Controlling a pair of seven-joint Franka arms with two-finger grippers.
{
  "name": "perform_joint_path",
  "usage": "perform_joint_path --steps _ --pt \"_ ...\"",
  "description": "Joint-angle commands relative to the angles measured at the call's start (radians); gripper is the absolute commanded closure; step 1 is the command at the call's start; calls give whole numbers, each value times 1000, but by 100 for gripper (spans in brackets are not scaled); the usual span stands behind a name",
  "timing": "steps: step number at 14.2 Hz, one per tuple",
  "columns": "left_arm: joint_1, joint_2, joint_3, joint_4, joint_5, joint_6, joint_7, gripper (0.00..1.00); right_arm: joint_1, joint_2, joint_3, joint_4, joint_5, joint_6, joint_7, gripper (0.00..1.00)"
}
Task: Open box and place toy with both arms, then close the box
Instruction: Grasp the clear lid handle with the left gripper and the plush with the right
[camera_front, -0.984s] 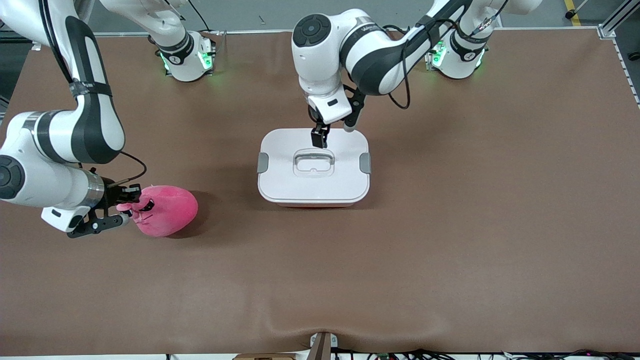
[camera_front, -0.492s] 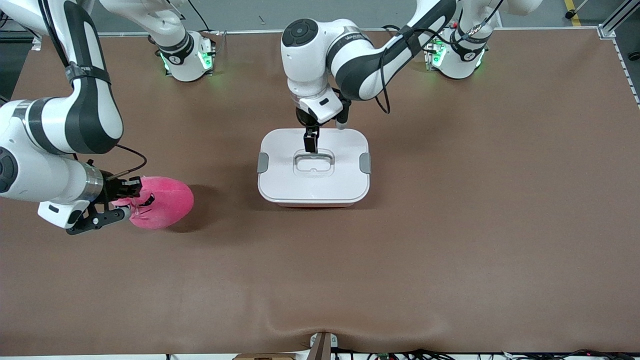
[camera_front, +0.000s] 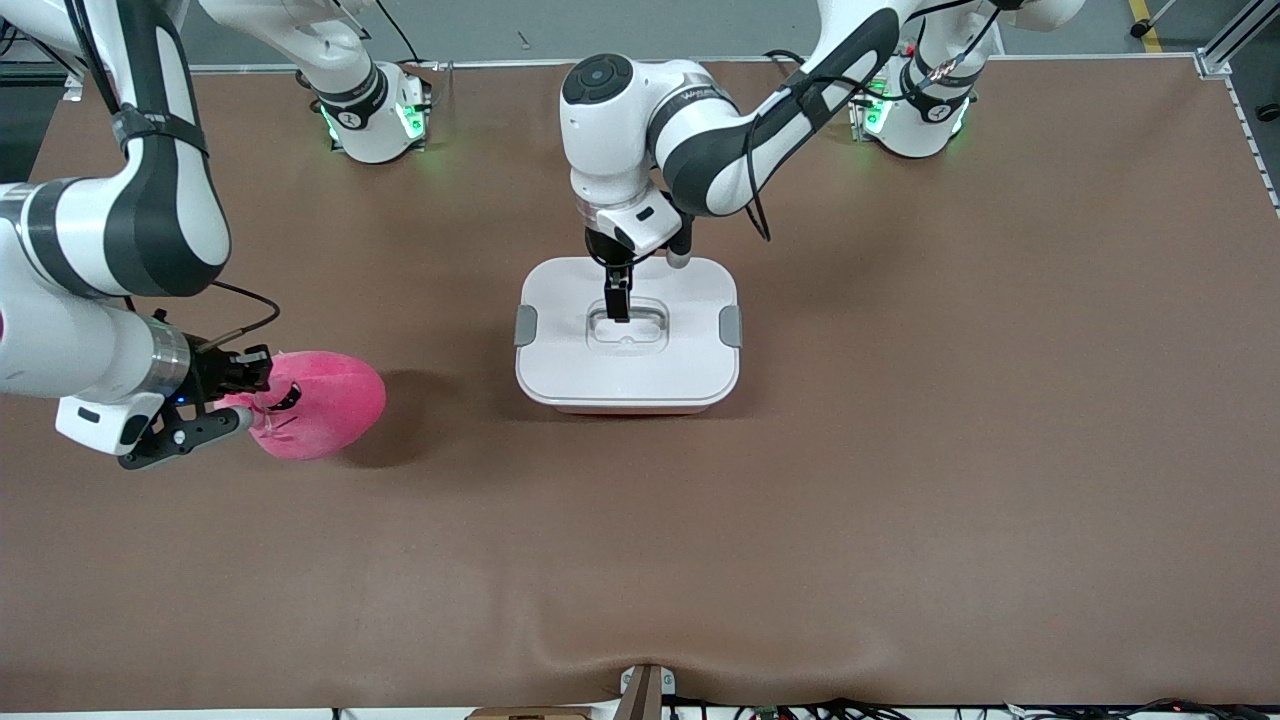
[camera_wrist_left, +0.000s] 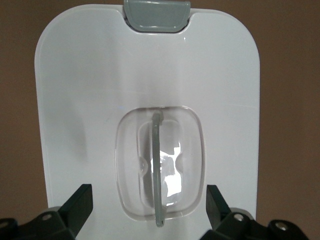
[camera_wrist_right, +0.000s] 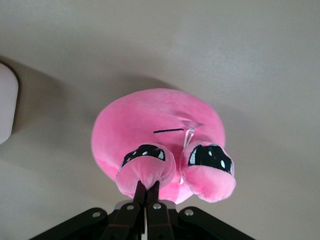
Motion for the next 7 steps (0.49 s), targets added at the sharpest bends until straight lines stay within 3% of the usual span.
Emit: perform_joint_path --steps 1,7 --pt "-9 22 0 17 44 11 -89 0 3 -14 -5 44 13 -50 -65 100" --pt "-3 39 2 15 46 14 -89 17 3 -51 -5 48 13 -98 -133 100"
